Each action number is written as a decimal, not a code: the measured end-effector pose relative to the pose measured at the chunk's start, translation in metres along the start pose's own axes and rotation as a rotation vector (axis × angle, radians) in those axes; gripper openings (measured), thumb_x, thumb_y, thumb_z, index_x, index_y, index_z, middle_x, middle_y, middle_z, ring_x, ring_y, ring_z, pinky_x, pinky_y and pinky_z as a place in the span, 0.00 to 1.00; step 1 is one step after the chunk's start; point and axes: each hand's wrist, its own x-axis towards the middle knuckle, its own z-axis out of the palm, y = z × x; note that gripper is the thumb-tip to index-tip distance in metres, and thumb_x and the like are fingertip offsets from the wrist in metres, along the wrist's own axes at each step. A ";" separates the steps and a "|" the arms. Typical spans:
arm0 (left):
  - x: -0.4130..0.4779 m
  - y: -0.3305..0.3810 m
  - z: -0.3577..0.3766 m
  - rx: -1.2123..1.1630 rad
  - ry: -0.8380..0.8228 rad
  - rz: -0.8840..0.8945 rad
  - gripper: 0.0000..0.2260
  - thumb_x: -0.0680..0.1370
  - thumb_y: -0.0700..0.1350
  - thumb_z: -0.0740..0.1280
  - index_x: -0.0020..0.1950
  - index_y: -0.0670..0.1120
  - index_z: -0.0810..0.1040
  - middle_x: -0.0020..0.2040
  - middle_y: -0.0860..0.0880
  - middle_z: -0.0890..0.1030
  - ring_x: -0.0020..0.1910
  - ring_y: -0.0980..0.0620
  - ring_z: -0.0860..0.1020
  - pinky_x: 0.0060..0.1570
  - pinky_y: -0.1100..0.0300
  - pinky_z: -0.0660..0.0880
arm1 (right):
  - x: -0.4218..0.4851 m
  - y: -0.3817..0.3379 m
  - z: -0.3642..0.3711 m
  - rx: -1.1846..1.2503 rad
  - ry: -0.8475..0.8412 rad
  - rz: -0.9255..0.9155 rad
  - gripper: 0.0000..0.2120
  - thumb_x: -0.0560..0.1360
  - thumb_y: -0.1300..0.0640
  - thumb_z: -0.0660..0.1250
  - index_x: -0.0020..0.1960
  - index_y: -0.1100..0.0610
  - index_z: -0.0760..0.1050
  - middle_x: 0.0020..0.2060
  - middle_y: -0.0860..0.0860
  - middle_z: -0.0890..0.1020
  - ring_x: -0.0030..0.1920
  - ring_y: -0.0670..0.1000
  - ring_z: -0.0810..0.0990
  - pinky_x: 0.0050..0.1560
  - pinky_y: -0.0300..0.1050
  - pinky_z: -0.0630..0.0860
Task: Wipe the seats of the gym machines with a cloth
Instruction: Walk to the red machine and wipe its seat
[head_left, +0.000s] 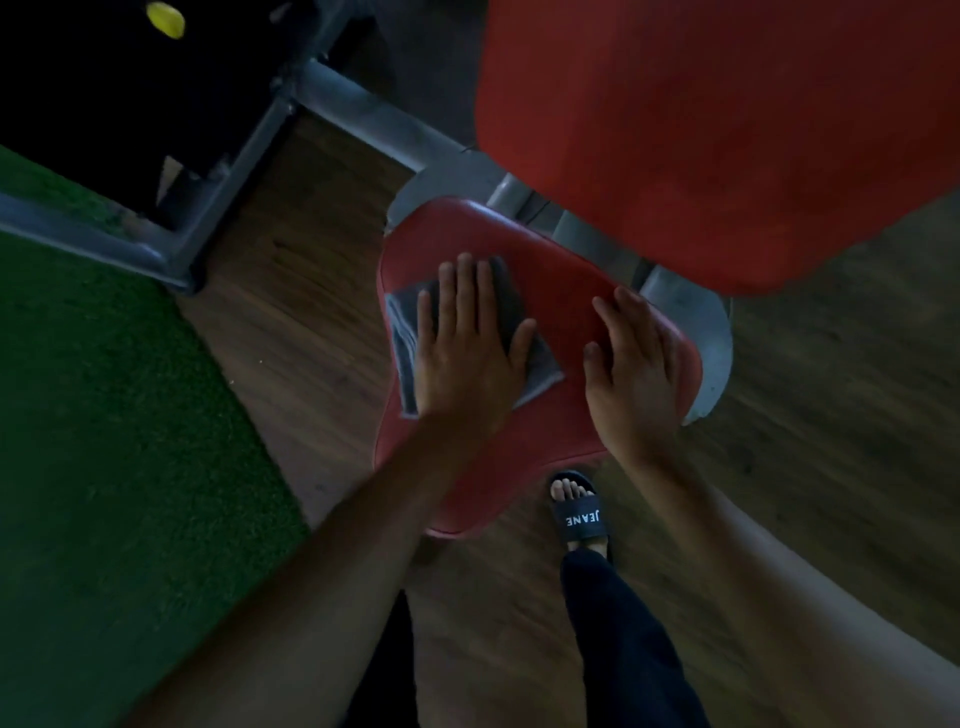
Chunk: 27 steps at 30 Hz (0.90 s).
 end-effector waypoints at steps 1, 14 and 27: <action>0.010 -0.018 -0.002 0.001 -0.026 0.112 0.33 0.82 0.62 0.44 0.80 0.41 0.49 0.80 0.42 0.52 0.80 0.45 0.49 0.78 0.47 0.46 | -0.002 -0.009 0.000 0.008 -0.013 0.070 0.22 0.81 0.53 0.57 0.75 0.54 0.68 0.77 0.52 0.64 0.78 0.50 0.58 0.78 0.56 0.48; 0.003 -0.078 -0.006 -0.052 -0.061 0.571 0.32 0.81 0.61 0.45 0.80 0.43 0.53 0.80 0.44 0.54 0.80 0.47 0.50 0.77 0.49 0.41 | -0.050 -0.096 0.059 0.143 0.324 0.461 0.19 0.81 0.57 0.57 0.72 0.51 0.70 0.75 0.46 0.67 0.77 0.46 0.58 0.76 0.46 0.41; 0.116 -0.033 0.006 0.079 0.106 0.771 0.34 0.79 0.64 0.42 0.76 0.45 0.62 0.76 0.43 0.63 0.75 0.43 0.61 0.73 0.41 0.57 | -0.044 -0.084 0.074 -0.072 0.402 0.331 0.17 0.81 0.53 0.55 0.69 0.52 0.67 0.70 0.48 0.70 0.72 0.49 0.65 0.75 0.55 0.50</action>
